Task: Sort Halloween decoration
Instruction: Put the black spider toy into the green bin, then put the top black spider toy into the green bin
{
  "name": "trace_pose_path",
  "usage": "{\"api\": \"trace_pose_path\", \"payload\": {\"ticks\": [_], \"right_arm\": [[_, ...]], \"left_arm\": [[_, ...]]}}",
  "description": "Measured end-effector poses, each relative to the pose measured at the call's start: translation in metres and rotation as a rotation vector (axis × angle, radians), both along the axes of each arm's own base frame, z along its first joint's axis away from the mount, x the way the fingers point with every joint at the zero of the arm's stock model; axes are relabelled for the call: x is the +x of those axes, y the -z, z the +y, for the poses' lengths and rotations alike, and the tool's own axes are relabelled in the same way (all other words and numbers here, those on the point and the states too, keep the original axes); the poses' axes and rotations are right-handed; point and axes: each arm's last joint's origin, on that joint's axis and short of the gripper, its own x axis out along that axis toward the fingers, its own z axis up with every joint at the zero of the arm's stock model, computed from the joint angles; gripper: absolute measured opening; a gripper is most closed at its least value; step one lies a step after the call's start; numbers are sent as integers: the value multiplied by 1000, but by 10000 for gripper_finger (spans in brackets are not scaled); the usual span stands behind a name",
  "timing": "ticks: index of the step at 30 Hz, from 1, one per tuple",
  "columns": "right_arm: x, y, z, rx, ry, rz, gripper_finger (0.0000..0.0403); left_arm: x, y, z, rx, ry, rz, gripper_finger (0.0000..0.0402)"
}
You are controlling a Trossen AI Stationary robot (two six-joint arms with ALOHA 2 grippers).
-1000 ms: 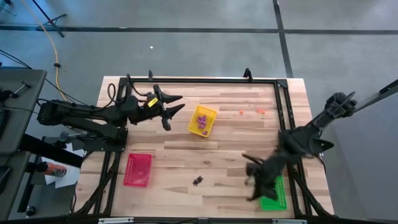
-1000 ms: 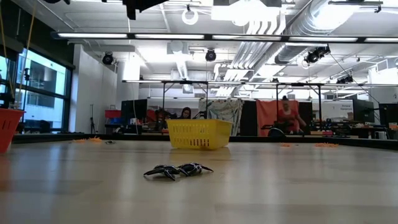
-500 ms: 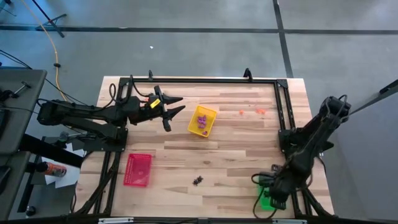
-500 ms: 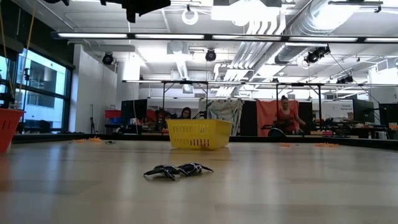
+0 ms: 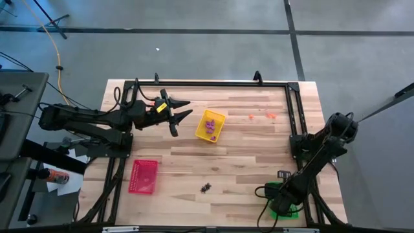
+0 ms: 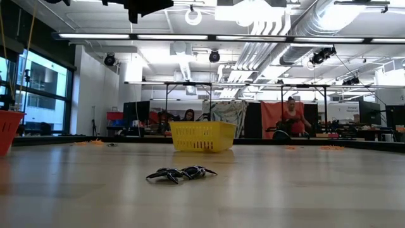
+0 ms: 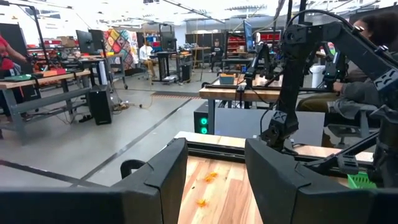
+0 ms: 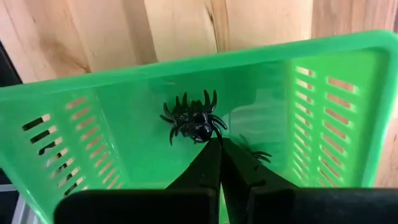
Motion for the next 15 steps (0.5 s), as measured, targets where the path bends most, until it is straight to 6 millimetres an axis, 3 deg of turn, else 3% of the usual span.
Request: {"api": "trace_pose_path", "payload": {"ticks": [7,15], "right_arm": [[-2,0,-3,-39,-3,6,22],[-4,-1,-2,9,-50,69,147]], "left_arm": [[0,0,1,0,-6,0,152],[0,0,1,0,-8,0,152]]}}
